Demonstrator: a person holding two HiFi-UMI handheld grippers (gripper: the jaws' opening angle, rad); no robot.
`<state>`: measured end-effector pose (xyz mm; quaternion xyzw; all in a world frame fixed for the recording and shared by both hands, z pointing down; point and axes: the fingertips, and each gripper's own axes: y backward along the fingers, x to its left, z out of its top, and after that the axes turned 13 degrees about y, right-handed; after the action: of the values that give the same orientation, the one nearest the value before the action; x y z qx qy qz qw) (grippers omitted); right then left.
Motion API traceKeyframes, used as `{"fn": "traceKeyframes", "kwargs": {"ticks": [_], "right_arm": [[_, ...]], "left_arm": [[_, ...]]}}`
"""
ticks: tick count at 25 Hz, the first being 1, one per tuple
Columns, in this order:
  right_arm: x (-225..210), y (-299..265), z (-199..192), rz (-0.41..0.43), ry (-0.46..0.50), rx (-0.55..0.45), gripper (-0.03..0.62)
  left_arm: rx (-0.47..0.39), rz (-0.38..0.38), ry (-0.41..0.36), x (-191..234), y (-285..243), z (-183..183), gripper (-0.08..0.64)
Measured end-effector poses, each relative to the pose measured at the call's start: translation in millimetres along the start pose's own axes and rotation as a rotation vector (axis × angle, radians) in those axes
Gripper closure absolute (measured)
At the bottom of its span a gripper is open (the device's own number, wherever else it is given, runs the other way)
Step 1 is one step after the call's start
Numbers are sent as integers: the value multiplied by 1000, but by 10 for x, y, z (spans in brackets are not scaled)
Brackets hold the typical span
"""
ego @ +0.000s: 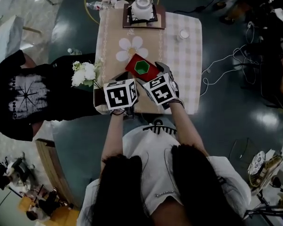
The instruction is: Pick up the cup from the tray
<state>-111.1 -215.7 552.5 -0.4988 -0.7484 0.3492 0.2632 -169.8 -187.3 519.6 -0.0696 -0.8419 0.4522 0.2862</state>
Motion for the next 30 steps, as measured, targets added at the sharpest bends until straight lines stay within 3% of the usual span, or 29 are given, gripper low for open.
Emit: {"fn": "traceKeyframes", "kwargs": {"ticks": [7,14,19,21,30], "right_arm": [[-44,-498,-169,-21,65,135,183],[-28,-772,-273,20,80,218,183],[-27,-865,-335,47,40,245,188],[-51,-874,-347,36,37,250,258],[-101,-743,-314,29,76,245,262]], "left_arm": [[52,0,42,183,-271,69,552],[117,24,29,318,-479,-44,552],[153,0,66,334,-546,-58,552],[154,2,67,353,-562,-56,552],[138,5,70,326,-542,37,552]]}}
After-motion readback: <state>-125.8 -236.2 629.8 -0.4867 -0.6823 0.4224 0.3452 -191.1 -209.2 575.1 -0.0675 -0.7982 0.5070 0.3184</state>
